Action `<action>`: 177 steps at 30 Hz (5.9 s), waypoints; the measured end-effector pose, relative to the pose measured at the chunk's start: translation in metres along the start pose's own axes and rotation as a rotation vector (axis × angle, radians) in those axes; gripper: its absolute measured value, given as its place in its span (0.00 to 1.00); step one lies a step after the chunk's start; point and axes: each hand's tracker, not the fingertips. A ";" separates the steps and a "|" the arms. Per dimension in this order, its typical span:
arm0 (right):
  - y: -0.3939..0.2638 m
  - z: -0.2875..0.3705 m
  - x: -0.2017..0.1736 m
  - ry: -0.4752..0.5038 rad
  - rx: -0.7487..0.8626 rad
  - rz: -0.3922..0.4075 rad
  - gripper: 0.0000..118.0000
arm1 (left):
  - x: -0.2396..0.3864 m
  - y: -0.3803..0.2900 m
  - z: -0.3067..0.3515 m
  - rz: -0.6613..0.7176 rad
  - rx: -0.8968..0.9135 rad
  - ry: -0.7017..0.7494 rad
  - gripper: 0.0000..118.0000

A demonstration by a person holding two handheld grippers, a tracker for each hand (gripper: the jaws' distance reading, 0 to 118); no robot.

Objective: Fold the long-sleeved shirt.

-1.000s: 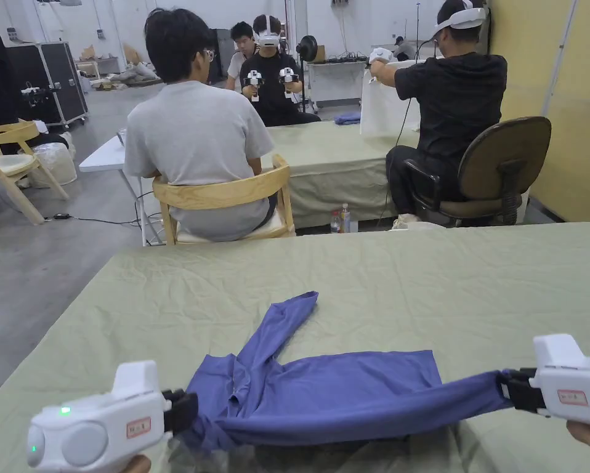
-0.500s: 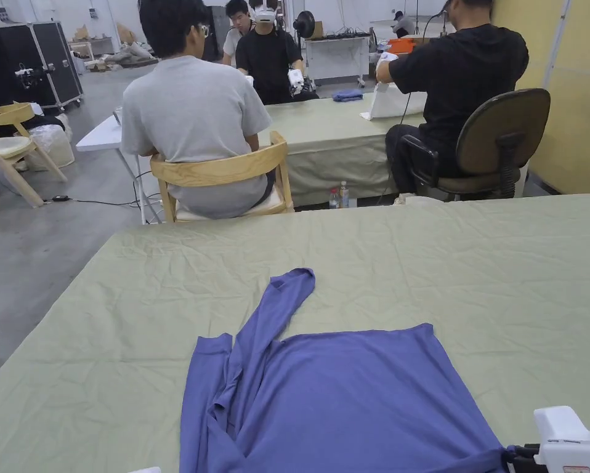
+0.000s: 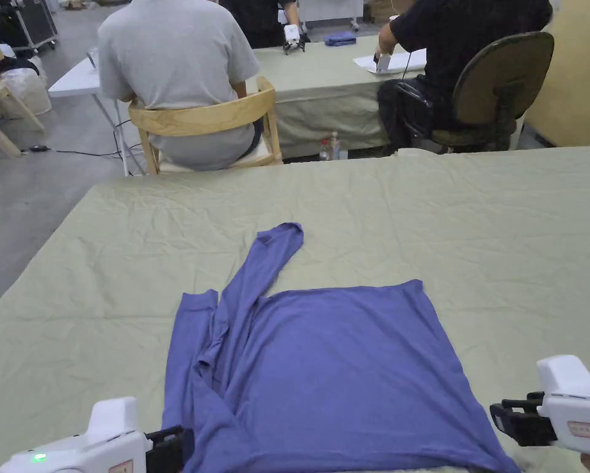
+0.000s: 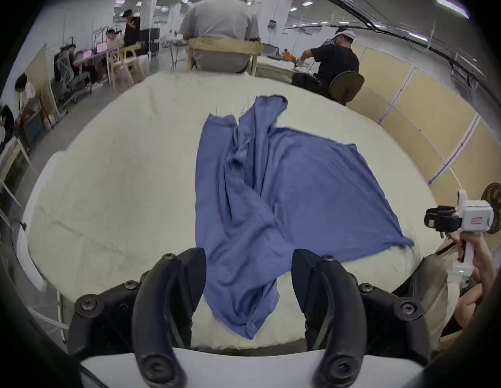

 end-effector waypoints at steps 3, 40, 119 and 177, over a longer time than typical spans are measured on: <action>0.026 0.026 -0.008 0.012 0.100 -0.021 0.52 | 0.013 0.031 0.011 -0.035 0.074 0.014 0.56; 0.266 -0.278 0.050 -0.053 -0.270 0.051 0.61 | 0.036 0.141 -0.135 -0.031 -0.005 -0.105 0.00; 0.281 0.005 0.040 -0.126 0.361 0.037 0.08 | 0.052 0.318 -0.003 -0.244 0.312 -0.073 0.03; 0.570 0.405 0.011 -0.366 0.946 0.049 0.08 | 0.116 0.616 0.343 -0.225 0.965 -0.113 0.03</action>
